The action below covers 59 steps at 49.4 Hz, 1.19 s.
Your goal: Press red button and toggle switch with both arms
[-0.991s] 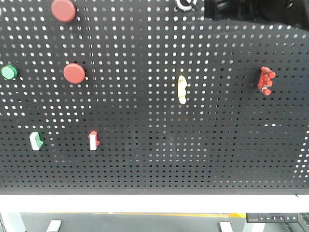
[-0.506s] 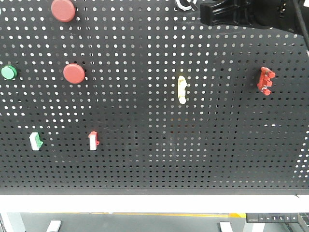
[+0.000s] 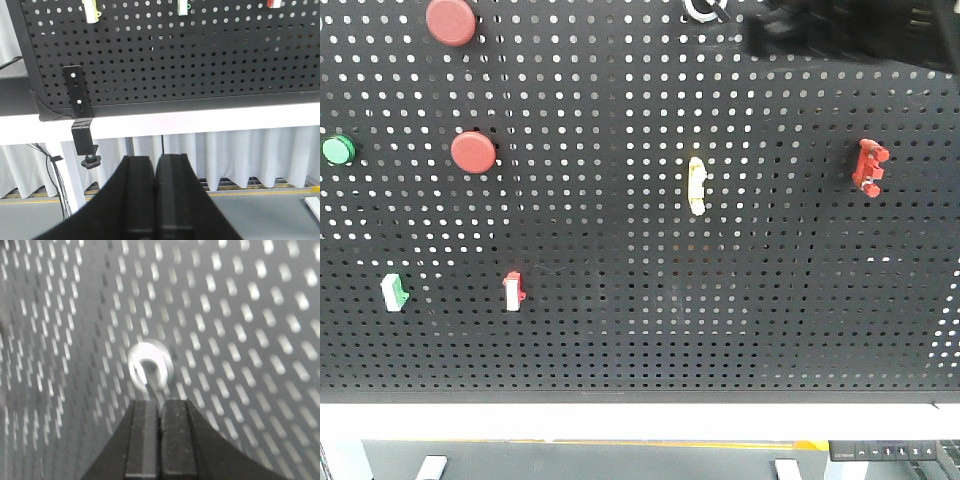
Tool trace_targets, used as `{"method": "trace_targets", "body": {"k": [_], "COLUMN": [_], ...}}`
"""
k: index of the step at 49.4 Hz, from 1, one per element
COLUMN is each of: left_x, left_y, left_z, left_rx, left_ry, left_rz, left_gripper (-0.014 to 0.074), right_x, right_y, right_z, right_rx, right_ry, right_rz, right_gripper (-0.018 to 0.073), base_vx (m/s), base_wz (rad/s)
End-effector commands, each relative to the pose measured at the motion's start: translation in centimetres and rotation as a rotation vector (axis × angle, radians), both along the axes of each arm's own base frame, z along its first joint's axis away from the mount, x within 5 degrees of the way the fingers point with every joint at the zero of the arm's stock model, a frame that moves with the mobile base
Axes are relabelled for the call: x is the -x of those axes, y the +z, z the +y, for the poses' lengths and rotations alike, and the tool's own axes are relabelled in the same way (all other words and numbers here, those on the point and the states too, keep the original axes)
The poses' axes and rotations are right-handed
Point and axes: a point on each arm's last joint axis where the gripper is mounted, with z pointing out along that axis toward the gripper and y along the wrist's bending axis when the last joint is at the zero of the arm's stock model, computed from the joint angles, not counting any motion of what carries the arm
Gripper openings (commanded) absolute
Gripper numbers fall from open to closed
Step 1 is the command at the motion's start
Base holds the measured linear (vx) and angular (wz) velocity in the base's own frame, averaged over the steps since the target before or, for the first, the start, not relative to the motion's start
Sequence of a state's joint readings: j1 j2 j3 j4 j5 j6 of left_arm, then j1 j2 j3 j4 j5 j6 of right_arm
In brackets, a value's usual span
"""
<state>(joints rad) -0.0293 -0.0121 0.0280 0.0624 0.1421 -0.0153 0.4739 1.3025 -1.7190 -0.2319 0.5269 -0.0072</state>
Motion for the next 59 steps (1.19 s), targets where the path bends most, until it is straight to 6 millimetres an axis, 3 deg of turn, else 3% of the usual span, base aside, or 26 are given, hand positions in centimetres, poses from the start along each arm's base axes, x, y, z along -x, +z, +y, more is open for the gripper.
{"method": "trace_targets", "body": {"k": [1,6,10,15,28,40,45,49,59], "left_x": [-0.1,-0.1,-0.1,-0.1,-0.1,-0.1,-0.1,-0.1,-0.1], "left_y": [-0.2,-0.2,-0.2,-0.2,-0.2,-0.2,-0.2,-0.2,-0.2], "left_z": [-0.1,-0.1,-0.1,-0.1,-0.1,-0.1,-0.1,-0.1,-0.1], "left_rx": [0.011,0.011,0.011,0.011,0.011,0.011,0.011,0.011,0.011], "left_ry": [-0.006,-0.006,-0.006,-0.006,-0.006,-0.006,-0.006,-0.006,-0.006], "left_rz": [-0.054,-0.054,-0.054,-0.054,-0.054,-0.054,-0.054,-0.054,-0.055], "left_gripper": [0.0002,0.0002,0.0002,0.0002,0.0002,0.0002,0.0002,0.0002,0.0002], "right_x": [3.0,4.2,5.2,8.1,13.9,17.4,18.2,18.1,18.1], "right_y": [1.7,-0.9,-4.6,-9.1,-22.3,-32.0,-34.9,-35.2,-35.6], "right_z": [-2.7,-5.3,-6.8,-8.5,-10.4,-11.2,-11.2,-11.1,-11.0], "right_rx": [-0.036,-0.061,-0.065,-0.113,-0.164,-0.247,-0.255,-0.231,-0.217], "right_ry": [-0.045,-0.119,-0.169,-0.211,-0.301,-0.390,-0.380,-0.373,-0.360], "right_rz": [-0.013,0.040,0.025,-0.029,0.013,0.018,-0.015,0.073,0.091], "right_gripper": [-0.0003,-0.0003,-0.0003,-0.0003,-0.0003,-0.0003,-0.0003,-0.0003,-0.0003], "base_vx": [0.00,0.00,0.00,0.00,0.00,0.00,0.00,0.00,0.00], "base_wz": [0.00,0.00,0.00,0.00,0.00,0.00,0.00,0.00,0.00]}}
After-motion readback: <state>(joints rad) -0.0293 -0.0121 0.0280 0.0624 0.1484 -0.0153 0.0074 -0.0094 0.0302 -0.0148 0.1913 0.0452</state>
